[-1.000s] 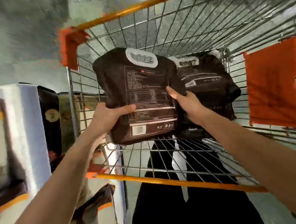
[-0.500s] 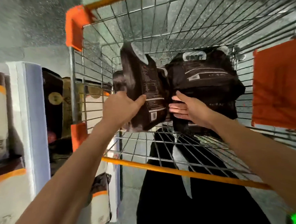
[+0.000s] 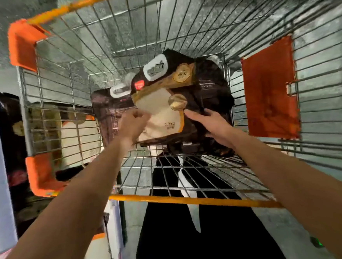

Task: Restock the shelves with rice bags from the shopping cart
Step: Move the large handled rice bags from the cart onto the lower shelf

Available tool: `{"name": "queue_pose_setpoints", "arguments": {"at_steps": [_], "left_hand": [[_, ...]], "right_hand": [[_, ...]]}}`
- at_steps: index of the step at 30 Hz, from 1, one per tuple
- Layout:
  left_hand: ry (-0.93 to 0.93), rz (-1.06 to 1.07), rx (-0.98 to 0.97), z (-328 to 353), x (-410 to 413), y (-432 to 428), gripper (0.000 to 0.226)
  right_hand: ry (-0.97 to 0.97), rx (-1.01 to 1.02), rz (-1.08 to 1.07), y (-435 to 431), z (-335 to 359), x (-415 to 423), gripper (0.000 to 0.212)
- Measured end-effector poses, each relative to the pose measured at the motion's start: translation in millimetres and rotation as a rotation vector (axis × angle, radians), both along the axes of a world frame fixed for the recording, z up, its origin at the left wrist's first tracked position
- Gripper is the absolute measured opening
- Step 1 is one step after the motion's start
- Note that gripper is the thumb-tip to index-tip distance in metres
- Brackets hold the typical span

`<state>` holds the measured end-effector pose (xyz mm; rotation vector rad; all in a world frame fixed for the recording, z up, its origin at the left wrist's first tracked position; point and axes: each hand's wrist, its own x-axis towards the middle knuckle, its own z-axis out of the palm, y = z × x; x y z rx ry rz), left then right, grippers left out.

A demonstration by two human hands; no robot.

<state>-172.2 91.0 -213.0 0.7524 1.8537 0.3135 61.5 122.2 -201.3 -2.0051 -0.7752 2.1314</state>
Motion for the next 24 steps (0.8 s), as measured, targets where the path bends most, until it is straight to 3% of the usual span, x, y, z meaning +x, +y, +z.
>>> {"name": "queue_pose_setpoints", "arguments": {"at_steps": [3,7,11,16,21,24], "left_hand": [[-0.023,0.068,-0.03,-14.7,-9.7,-0.9,0.068],[-0.144,0.024,-0.25,-19.2,-15.2,-2.2,0.082],[-0.324,0.072,-0.368,-30.2,-23.9,-6.5,0.114],[-0.437,0.218,-0.423,-44.1,-36.5,-3.0,0.075],[-0.41,0.182,-0.431,-56.6,-40.1,-3.1,0.074],[-0.425,0.196,-0.403,-61.0,-39.5,-2.8,0.06]], "right_hand": [[-0.053,0.154,-0.004,-1.9,-4.7,-14.2,0.051],[-0.188,0.262,0.071,9.0,-10.7,-21.0,0.076],[-0.253,0.317,0.143,16.4,-12.1,-21.6,0.084],[-0.165,0.24,0.153,26.2,-9.3,-19.2,0.067],[-0.11,0.246,0.123,26.1,-0.6,-25.4,0.053],[-0.129,0.289,0.139,20.2,4.4,-35.8,0.046]]}}
